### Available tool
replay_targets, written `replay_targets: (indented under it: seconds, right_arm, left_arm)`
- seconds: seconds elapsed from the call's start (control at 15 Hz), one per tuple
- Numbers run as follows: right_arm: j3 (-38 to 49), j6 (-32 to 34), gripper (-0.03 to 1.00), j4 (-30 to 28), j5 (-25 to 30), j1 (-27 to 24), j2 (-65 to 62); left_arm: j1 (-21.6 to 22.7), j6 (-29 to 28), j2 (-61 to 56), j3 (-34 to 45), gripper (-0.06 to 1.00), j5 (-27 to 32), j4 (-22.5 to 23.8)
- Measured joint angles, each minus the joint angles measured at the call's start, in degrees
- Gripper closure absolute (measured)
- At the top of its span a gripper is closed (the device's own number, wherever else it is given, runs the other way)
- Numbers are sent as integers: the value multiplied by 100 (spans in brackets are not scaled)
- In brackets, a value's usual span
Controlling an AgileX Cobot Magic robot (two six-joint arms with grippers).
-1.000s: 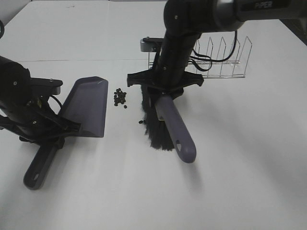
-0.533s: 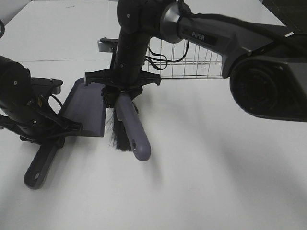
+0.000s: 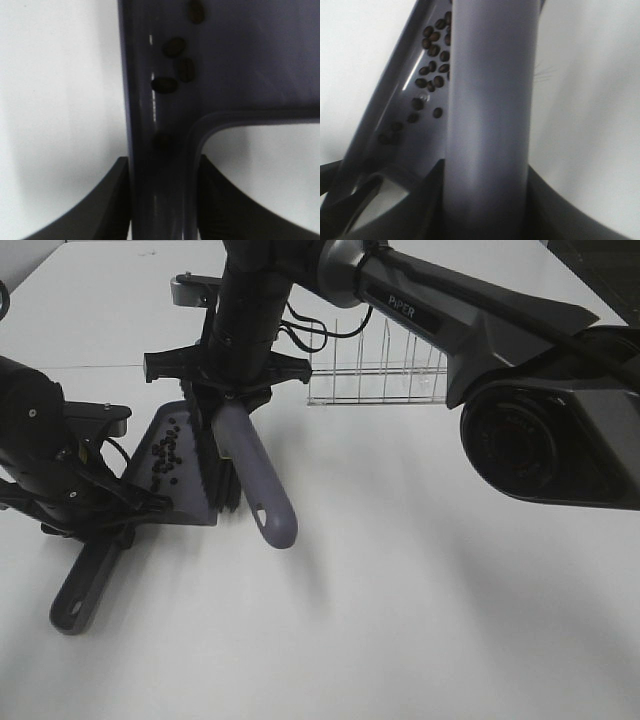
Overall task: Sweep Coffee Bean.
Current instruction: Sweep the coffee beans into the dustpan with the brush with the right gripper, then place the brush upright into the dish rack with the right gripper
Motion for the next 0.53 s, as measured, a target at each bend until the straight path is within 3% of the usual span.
replay_targets:
  seconds: [0.33, 0.47, 0.53]
  right_arm:
    - [29, -149, 67, -1094, 23, 0, -493]
    - [384, -178, 67, -1473, 11, -6, -917]
    - [963, -201, 67, -1770, 17, -29, -1203]
  left_arm:
    - [0, -11, 0, 0, 59, 11, 6]
    - [0, -11, 0, 0, 59, 11, 11]
    - [0, -11, 0, 0, 59, 11, 11]
